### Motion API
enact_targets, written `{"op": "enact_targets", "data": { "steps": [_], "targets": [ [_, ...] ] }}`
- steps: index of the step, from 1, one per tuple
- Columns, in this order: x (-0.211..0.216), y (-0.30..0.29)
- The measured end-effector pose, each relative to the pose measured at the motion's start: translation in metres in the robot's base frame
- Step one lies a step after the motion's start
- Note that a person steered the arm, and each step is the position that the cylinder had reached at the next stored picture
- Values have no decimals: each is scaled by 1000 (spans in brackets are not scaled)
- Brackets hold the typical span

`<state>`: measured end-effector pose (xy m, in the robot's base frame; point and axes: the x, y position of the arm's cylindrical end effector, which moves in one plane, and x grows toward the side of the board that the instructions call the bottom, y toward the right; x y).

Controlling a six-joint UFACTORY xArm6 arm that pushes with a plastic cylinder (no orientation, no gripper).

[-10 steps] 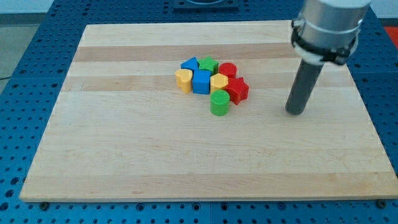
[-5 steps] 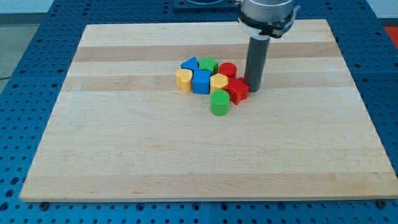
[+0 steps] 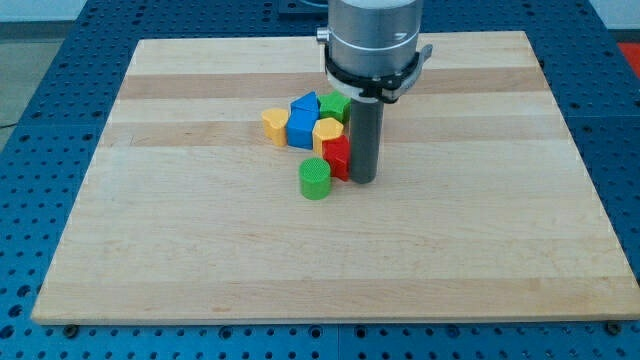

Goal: Slide the green circle bottom of the blue cube

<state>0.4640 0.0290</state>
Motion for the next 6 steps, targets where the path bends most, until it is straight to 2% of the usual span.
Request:
{"op": "enact_targets", "data": {
  "steps": [1, 2, 5, 6],
  "targets": [
    [33, -3],
    [40, -26],
    [4, -81],
    [8, -111]
  ]
}}
